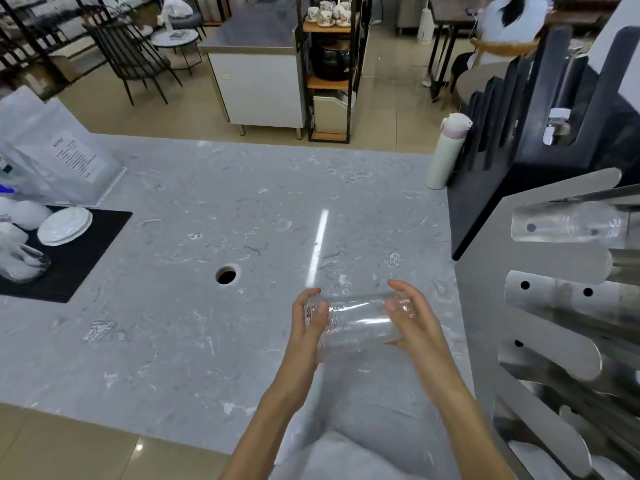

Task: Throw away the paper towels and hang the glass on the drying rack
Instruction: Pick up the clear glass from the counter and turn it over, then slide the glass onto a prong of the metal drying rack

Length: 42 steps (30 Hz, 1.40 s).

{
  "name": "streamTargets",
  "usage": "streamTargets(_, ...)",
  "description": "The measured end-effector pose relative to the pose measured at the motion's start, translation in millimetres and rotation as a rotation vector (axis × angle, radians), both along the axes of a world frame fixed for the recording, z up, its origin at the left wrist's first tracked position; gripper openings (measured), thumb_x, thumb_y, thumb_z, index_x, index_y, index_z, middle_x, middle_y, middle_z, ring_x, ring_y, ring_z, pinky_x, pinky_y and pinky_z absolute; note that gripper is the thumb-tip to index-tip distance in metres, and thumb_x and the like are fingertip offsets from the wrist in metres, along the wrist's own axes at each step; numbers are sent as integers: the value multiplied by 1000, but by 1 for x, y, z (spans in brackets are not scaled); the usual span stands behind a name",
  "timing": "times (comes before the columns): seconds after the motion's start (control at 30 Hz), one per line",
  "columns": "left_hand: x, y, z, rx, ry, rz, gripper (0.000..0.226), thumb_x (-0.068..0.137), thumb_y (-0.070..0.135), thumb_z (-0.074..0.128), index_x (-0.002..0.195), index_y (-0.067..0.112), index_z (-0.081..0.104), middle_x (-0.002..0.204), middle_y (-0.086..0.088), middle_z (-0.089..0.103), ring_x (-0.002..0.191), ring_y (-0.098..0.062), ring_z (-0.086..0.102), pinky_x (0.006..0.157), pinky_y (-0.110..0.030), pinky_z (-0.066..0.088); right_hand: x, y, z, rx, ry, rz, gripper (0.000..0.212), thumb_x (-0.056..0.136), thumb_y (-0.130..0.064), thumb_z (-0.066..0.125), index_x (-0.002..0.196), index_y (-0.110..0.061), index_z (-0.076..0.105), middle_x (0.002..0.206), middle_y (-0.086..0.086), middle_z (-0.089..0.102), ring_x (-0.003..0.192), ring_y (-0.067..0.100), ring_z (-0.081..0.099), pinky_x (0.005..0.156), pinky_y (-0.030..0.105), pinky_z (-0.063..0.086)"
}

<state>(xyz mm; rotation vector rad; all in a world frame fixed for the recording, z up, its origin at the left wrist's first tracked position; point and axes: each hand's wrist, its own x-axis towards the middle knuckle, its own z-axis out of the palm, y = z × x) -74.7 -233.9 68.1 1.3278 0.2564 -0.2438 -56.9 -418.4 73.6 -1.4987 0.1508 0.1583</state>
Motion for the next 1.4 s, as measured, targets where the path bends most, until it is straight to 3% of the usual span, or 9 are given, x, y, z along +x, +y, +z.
streamTargets(0.3,29,-17,37,-318,84,-222,63,76,55,74,127,24,57,134,-22,53,107,-37,68,66,-44,56,-18,-52,85,-290,-210,315,68,85,-13,76,132,-49,42,133,-32,44,116,-6,56,88,9,48)
streamTargets(0.6,76,-126,104,-276,-226,-661,42,83,51,67,121,37,56,107,4,62,93,-18,65,59,-35,55,-75,-112,145,-299,-334,-197,69,66,-35,80,120,-53,41,112,-40,52,102,-1,67,76,18,59)
streamTargets(0.7,81,-164,116,-213,-286,-797,51,82,59,66,129,44,52,119,7,62,109,-21,64,80,-43,58,-88,-130,149,-339,-392,-417,67,66,-34,87,116,-52,46,106,-43,52,98,-7,65,68,9,56)
streamTargets(0.8,92,-183,129,-429,-287,-977,71,77,65,68,141,51,42,142,9,55,128,-25,59,105,-57,48,-95,-143,153,-368,-485,-679,61,58,-35,80,109,-51,50,104,-42,53,90,-13,63,65,7,55)
streamTargets(0.9,108,-187,136,-465,-267,-853,55,87,58,62,137,37,54,134,-1,63,105,-24,70,83,-48,59,-96,-160,158,-452,-576,-877,57,64,-33,76,110,-50,46,110,-39,52,91,-25,56,70,-5,44)
streamTargets(0.97,116,-192,126,-306,-307,-575,35,92,40,60,111,11,66,96,-8,71,70,-19,66,60,-32,53,-91,-175,161,-553,-603,-916,58,68,-31,76,115,-42,45,108,-45,47,94,-32,49,73,-9,38)
streamTargets(1.1,126,-204,99,-90,-250,-337,12,94,14,55,88,9,64,78,-3,64,63,-18,52,56,-26,43,-66,-195,162,-716,-505,-795,60,70,-35,84,114,-48,44,115,-38,42,109,-22,43,92,20,40)
streamTargets(1.27,132,-224,79,103,-190,-550,17,100,41,45,106,37,61,110,17,60,100,-3,54,93,-34,45,-25,-198,160,-1071,-465,-528,57,74,-31,82,114,-49,45,120,-12,39,106,-9,47,79,18,42)
streamTargets(1.4,130,-239,74,101,-149,-579,21,103,40,37,103,45,58,107,27,58,101,8,53,84,-19,42,10,-201,155,-1334,-420,-374,56,76,-31,81,120,-38,48,129,-5,39,101,16,57,69,33,56)
